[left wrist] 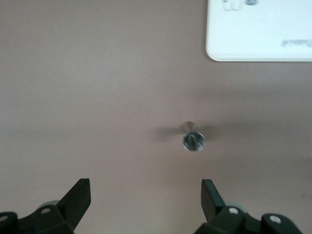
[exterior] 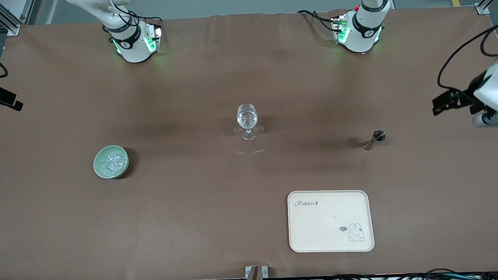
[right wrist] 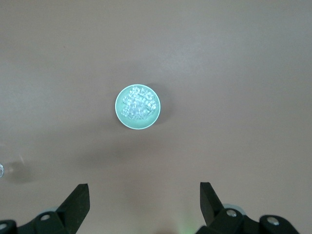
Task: Pour wine and add ice with both arms
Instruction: 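Grasp the silver jigger with the left gripper while the right gripper reaches the bowl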
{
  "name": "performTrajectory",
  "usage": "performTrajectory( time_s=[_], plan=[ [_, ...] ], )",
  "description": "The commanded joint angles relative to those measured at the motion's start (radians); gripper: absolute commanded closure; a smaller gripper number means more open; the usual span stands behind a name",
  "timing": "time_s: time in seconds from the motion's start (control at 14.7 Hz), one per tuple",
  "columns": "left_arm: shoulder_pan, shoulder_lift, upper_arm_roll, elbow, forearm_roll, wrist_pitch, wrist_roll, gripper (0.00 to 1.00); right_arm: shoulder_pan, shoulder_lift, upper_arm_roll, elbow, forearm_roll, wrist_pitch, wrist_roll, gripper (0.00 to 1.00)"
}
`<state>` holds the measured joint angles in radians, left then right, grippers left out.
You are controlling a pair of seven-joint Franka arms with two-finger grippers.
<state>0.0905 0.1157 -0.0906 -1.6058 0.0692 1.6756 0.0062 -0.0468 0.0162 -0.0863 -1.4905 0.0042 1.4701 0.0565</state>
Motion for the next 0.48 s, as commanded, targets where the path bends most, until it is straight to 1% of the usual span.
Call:
performTrajectory(
  time_s=[0.0,0.14,0.2,0.34,0.41],
  plan=[
    [0.089,0.099,-0.004,0.049,0.012,0.009,0.0,0.0,0.001,-0.004,0.0,-0.022,0.013,0.029,0.014,0.0],
    [0.101,0.171,-0.003,0.047,0.008,0.009,-0.014,0.0,0.002,0.019,0.002,-0.066,0.013,0.08,0.014,0.0],
    [0.135,0.203,-0.004,0.049,-0.017,0.009,-0.041,0.0,0.005,0.019,0.003,-0.124,0.013,0.132,0.016,0.0],
    [0.182,0.261,-0.004,0.049,-0.106,0.009,-0.139,0.0,0.018,0.021,0.005,-0.23,0.013,0.246,0.016,0.0],
    [0.204,0.294,-0.004,0.047,-0.135,0.009,-0.185,0.0,0.027,0.034,0.005,-0.278,0.013,0.301,0.016,0.0]
  ],
)
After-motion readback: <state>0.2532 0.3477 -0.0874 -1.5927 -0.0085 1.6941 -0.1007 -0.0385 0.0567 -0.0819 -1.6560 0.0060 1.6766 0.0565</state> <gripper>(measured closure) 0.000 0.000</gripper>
